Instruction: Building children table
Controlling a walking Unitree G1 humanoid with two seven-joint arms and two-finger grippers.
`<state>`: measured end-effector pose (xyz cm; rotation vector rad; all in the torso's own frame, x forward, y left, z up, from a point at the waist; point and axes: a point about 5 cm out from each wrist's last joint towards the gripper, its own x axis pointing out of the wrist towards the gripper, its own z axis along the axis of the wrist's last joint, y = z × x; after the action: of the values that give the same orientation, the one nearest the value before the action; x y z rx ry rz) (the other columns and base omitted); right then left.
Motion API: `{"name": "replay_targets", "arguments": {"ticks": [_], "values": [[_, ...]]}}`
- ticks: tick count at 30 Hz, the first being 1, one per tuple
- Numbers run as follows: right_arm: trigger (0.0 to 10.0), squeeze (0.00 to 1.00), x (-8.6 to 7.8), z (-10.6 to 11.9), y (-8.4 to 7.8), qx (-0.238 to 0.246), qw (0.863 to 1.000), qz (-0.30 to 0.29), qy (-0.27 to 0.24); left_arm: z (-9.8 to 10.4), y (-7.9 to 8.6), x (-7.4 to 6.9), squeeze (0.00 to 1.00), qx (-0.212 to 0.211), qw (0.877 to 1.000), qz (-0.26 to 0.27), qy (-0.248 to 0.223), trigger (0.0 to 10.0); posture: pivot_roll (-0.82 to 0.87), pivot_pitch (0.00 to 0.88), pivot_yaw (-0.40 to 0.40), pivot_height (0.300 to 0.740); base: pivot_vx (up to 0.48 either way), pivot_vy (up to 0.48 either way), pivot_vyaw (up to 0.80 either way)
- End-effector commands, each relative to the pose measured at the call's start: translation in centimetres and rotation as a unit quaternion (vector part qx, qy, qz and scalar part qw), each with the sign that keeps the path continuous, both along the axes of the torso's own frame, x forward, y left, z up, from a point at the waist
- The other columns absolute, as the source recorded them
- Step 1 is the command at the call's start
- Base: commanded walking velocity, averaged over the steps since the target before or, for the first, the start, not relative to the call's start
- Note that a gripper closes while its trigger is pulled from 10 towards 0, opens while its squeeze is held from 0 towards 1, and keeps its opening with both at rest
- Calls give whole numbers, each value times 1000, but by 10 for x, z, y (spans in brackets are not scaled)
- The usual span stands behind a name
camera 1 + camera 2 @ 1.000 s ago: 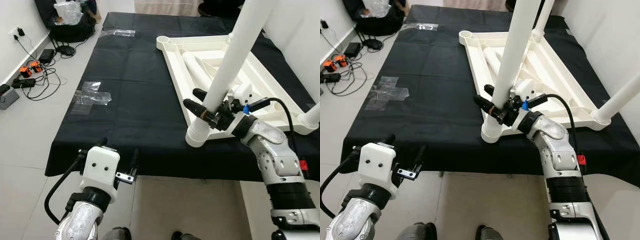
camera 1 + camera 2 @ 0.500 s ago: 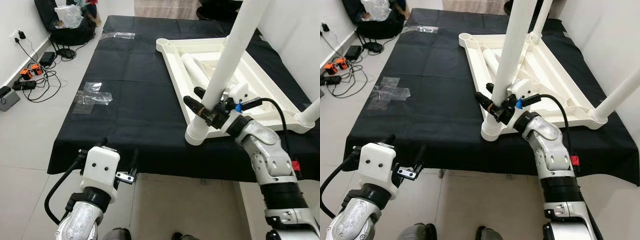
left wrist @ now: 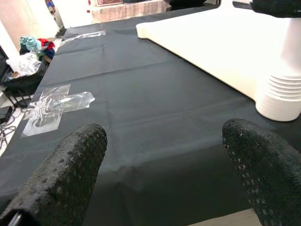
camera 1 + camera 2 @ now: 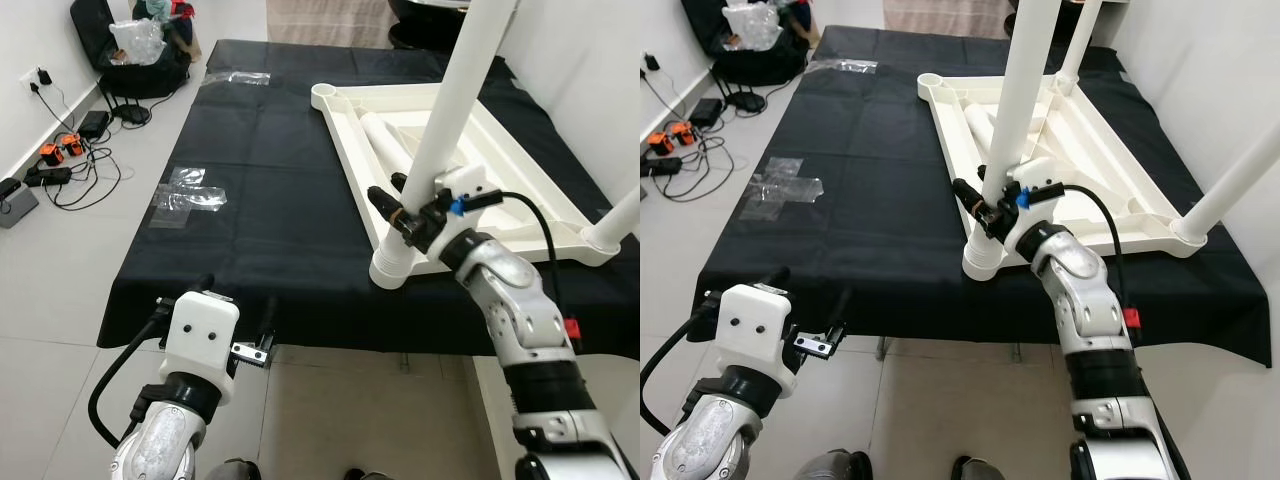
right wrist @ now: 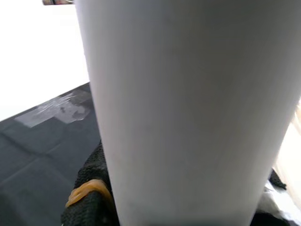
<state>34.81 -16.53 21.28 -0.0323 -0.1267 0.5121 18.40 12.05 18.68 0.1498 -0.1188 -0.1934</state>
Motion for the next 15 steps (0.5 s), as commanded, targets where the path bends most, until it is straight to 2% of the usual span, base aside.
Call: {"name": "replay_targets", "arguments": {"ticks": [1, 7, 15], "values": [[10000, 0, 2, -28, -11, 1, 997, -39, 72, -3, 0, -1, 0, 4, 1000, 0, 10, 10000, 92, 219, -64, 740, 0, 0, 0], [10000, 0, 7, -22, -16, 14, 996, -71, 60, -3, 0, -1, 0, 3, 1000, 0, 10, 10000, 92, 215, -65, 740, 0, 0, 0], [10000, 0, 1, -23, -18, 29, 994, -93, 47, -3, 0, -1, 0, 4, 1000, -1, 9, 10000, 91, 210, -64, 740, 0, 0, 0]]}}
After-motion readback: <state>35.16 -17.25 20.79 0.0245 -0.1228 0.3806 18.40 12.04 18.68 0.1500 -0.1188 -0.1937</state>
